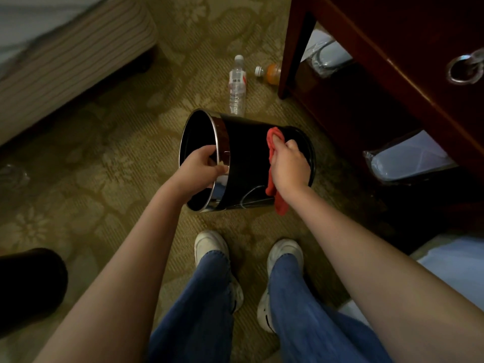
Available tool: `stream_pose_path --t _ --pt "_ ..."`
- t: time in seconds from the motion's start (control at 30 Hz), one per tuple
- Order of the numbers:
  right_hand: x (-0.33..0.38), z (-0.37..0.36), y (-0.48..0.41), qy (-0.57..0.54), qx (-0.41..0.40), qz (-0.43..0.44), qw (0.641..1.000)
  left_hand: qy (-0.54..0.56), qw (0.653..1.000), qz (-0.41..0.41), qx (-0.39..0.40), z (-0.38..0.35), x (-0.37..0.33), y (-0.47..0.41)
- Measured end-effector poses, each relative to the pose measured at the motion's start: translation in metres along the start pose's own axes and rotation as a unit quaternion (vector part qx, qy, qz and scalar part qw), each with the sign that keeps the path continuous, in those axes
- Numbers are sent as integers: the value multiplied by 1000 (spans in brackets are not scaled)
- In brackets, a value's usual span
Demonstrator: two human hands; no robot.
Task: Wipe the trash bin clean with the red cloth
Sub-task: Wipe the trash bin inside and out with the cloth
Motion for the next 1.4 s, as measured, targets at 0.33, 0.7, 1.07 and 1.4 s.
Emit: stream_pose_path --t 0.33,0.7,1.07,1.4 --pt "28 -4 25 -80 -3 36 996 58 997 25 -44 4 14 20" --pt "35 -20 61 -101 16 87 991 55 994 66 -72 9 21 27" --pt "20 -33 65 -98 -33 63 993 -18 996 13 -86 -6 6 12" --pt "48 -38 76 -128 -13 90 988 -18 981 26 -193 12 36 31"
Point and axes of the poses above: each hand's wrist, its own y-axis away from the middle knuckle, its own z-axis out of the back of the hand, x = y × z, the point moved 2 cm from there along -y, towards the middle knuckle
